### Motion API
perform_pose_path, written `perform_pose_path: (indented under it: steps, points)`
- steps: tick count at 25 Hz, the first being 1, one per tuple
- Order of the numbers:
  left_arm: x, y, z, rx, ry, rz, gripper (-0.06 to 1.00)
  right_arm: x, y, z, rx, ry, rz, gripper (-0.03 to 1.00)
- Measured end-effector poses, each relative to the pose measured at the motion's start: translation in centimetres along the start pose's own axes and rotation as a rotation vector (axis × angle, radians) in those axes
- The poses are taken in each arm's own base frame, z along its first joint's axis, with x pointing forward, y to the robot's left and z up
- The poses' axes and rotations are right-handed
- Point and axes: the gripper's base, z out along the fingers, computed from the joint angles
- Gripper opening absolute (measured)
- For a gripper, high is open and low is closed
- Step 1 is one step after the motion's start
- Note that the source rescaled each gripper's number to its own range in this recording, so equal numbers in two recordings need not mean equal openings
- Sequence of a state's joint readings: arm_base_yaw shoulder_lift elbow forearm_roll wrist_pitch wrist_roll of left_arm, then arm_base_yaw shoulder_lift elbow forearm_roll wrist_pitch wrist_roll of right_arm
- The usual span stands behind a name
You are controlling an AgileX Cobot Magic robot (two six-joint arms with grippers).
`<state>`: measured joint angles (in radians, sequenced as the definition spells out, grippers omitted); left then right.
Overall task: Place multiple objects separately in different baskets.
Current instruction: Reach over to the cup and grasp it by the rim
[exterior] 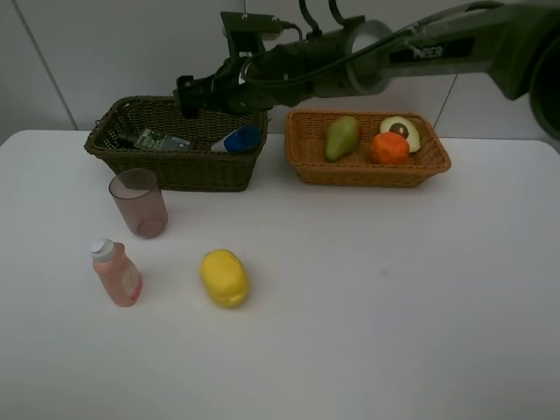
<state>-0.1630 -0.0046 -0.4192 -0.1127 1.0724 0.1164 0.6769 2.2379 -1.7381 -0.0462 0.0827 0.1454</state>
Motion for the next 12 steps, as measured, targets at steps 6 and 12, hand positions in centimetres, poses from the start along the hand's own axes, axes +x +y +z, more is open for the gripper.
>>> perform_pose_path:
  steps: [6,12]
  points:
    - [0.0,0.0,0.0,0.000,0.000,0.000,1.00,-1.5,0.1,-1.2,-0.001,-0.022,-0.001,1.00]
    - [0.0,0.0,0.0,0.000,0.000,0.000,1.00,-2.9,0.2,-3.0,0.008,0.001,-0.020,1.00]
